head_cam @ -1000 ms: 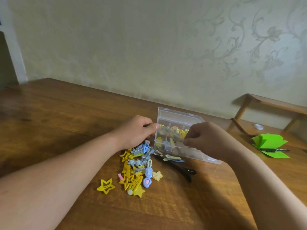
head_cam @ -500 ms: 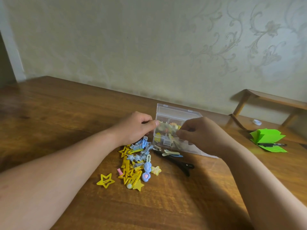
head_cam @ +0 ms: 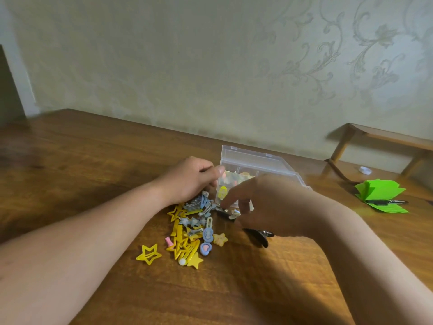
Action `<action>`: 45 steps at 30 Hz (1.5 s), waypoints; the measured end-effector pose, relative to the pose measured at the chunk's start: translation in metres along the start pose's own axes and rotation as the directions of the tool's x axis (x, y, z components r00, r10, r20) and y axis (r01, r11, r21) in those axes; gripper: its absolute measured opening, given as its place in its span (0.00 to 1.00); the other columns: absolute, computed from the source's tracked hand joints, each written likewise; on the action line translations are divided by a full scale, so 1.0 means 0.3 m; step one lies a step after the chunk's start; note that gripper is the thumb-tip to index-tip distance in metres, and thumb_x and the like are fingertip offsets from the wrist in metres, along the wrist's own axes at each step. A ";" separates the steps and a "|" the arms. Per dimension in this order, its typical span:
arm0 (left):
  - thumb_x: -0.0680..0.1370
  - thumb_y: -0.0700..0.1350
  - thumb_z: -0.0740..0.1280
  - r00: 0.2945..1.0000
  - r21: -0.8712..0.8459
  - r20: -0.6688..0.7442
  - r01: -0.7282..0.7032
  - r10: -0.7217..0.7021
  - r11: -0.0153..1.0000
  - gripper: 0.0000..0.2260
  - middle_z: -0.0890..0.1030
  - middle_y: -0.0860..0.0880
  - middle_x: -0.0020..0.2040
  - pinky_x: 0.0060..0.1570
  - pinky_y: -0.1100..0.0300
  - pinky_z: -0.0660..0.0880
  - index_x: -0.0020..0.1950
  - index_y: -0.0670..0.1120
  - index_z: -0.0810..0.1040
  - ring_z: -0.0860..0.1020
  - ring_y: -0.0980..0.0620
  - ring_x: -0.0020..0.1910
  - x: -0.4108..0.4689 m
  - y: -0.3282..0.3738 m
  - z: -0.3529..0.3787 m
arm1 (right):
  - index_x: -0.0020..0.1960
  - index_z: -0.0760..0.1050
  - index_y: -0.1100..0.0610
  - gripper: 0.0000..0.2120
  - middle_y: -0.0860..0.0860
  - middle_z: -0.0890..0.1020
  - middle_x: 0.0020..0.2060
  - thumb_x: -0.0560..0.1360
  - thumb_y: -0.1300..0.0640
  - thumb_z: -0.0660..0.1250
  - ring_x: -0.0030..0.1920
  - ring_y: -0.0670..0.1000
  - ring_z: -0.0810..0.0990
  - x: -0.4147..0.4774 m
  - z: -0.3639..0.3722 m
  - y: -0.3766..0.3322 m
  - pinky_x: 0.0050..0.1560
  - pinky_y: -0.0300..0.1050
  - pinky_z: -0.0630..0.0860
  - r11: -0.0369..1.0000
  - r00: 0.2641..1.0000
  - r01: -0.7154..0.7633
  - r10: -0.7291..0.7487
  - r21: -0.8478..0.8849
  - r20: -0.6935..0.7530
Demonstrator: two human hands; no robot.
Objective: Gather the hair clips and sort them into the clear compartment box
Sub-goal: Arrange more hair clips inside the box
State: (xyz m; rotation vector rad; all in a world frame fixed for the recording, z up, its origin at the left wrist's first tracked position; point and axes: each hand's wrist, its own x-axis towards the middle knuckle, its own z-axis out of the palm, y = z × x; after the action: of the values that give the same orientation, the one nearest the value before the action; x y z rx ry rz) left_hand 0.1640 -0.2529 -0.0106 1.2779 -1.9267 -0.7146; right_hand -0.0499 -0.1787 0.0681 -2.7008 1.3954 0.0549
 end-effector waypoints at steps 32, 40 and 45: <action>0.84 0.63 0.64 1.000 -0.003 0.012 0.020 -0.020 1.000 0.22 0.85 0.50 0.38 0.44 0.53 0.74 0.41 0.49 0.83 0.80 0.57 0.37 -0.004 0.012 0.006 | 0.57 0.85 0.60 0.06 0.57 0.87 0.45 0.81 0.62 0.72 0.41 0.51 0.83 -0.045 -0.057 0.183 0.41 0.44 0.82 0.637 0.968 0.131 0.082 0.759 -0.236; 0.83 0.65 0.64 0.999 -0.001 0.018 -0.043 0.043 0.999 0.25 0.74 0.43 0.34 0.40 0.44 0.70 0.36 0.47 0.75 0.75 0.45 0.35 -0.011 0.006 0.000 | 0.51 0.84 0.58 0.05 0.51 0.89 0.41 0.80 0.56 0.73 0.36 0.44 0.85 -0.018 -0.023 0.235 0.37 0.37 0.82 0.694 0.818 -0.015 0.423 0.720 -0.390; 0.84 0.62 0.64 1.000 -0.026 0.014 -0.025 0.025 0.999 0.19 0.84 0.49 0.38 0.53 0.41 0.80 0.35 0.58 0.80 0.85 0.45 0.47 -0.011 0.002 0.001 | 0.56 0.84 0.55 0.04 0.50 0.88 0.41 0.81 0.60 0.72 0.34 0.41 0.85 -0.011 0.012 0.268 0.33 0.31 0.78 0.727 0.819 -0.119 0.456 0.676 -0.347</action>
State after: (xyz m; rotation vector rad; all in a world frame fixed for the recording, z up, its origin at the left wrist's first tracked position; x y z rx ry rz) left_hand 0.1642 -0.2495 -0.0113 1.2342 -1.9356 -0.7352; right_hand -0.1172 -0.2219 0.0590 -1.9547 1.5795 -0.9766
